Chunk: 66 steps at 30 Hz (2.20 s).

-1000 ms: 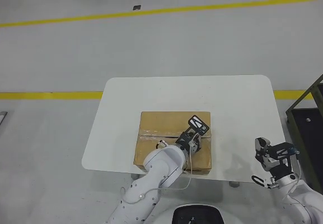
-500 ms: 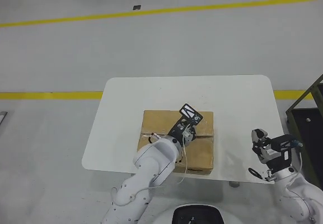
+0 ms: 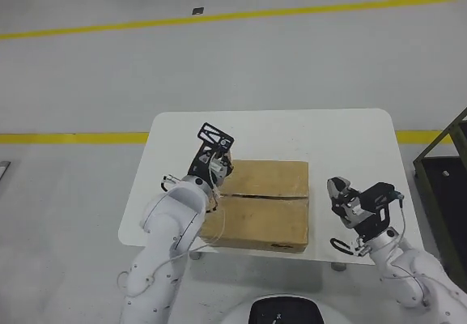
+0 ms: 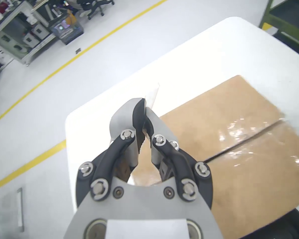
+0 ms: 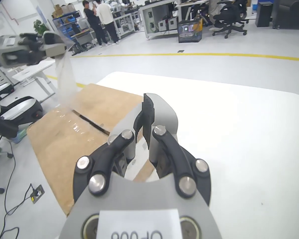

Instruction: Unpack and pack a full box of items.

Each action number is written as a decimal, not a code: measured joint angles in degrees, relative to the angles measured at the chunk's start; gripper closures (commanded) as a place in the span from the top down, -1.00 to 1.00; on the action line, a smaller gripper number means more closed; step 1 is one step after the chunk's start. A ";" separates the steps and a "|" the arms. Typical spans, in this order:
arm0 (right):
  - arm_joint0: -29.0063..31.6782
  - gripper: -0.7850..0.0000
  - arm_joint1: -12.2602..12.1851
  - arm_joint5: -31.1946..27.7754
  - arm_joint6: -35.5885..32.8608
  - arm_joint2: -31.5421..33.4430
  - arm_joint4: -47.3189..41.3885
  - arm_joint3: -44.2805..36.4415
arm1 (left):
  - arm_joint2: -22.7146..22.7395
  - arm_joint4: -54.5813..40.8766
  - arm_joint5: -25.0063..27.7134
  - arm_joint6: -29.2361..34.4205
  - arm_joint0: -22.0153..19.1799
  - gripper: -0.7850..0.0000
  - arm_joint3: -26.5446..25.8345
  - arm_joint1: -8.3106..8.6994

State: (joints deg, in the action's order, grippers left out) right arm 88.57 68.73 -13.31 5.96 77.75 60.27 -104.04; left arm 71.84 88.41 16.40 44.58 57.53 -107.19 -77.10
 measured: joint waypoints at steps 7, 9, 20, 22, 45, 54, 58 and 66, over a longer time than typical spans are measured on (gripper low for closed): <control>-3.76 -1.00 0.84 1.18 0.68 -5.52 3.48 3.25 | 9.60 6.30 2.31 -0.51 1.96 -1.00 -1.47 1.59; -4.19 -1.00 0.92 0.94 0.65 -6.11 4.11 3.97 | 11.18 8.21 1.86 -0.31 2.19 -1.00 -1.94 1.84; -5.21 -1.00 1.10 0.06 -1.38 -7.37 6.53 6.18 | 17.23 16.08 1.05 -4.59 2.43 -1.00 1.38 3.08; -5.32 -1.00 1.14 0.05 -1.56 -7.45 6.55 6.30 | 17.61 18.43 1.02 -5.26 2.15 -1.00 2.73 3.29; -5.34 -1.00 1.33 -0.50 -2.79 -6.90 6.29 6.65 | 18.60 36.69 -3.21 -1.86 6.29 1.00 8.44 4.30; -4.38 -1.00 1.28 0.31 -1.74 -5.54 6.22 5.61 | 18.52 31.12 -2.40 -2.16 8.28 1.00 5.19 3.92; -2.86 -1.00 1.02 1.79 -0.29 -2.96 6.75 3.75 | 11.93 24.23 -1.05 -2.43 9.53 1.00 0.70 2.92; 1.49 -1.00 0.28 2.90 0.61 4.73 4.88 1.36 | -1.49 17.50 2.65 -2.28 8.28 1.00 -3.39 1.33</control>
State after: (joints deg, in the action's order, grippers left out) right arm 90.06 69.01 -10.41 6.57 82.48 65.15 -102.68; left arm 70.35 105.90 19.05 42.31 65.81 -110.58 -75.77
